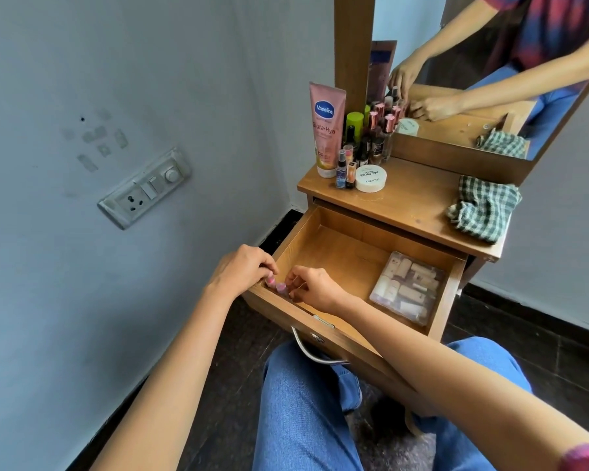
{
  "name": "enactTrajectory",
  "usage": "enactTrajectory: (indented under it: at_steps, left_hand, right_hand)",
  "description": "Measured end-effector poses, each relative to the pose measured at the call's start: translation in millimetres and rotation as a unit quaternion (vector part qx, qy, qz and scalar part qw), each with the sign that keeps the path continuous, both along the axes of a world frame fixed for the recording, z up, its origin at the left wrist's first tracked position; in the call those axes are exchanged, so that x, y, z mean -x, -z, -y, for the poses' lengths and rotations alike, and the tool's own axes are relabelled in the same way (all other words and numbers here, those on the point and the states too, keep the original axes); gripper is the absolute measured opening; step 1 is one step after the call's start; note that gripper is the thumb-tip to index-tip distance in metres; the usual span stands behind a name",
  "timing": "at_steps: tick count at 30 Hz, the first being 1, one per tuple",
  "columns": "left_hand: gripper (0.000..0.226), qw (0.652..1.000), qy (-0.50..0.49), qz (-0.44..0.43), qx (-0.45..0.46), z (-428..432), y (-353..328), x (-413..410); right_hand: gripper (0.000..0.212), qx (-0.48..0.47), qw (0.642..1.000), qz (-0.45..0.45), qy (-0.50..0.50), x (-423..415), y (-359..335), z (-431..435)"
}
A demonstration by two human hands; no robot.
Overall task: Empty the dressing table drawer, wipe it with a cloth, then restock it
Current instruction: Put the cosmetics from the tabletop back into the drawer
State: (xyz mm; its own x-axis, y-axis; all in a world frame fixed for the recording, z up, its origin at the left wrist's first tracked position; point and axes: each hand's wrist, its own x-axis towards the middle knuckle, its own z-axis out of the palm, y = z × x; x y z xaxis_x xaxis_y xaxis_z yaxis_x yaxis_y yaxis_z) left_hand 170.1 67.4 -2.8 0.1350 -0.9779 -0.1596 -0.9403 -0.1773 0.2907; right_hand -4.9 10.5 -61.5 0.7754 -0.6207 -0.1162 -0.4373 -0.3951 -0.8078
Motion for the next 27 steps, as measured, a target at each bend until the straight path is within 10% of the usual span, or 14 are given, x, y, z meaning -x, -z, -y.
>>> enactTrajectory:
  at_steps: [19, 27]
  left_hand:
    - [0.018, 1.000, -0.016, -0.016, 0.019, -0.9, 2.4, -1.1]
    - [0.023, 0.977, -0.017, -0.109, 0.182, 44.3, -25.2, 32.1]
  right_hand:
    - [0.031, -0.003, 0.999, -0.037, 0.012, -3.7, -8.5, 1.6]
    - [0.026, 0.167, 0.954, 0.099, 0.227, 40.8, -65.7, 53.0]
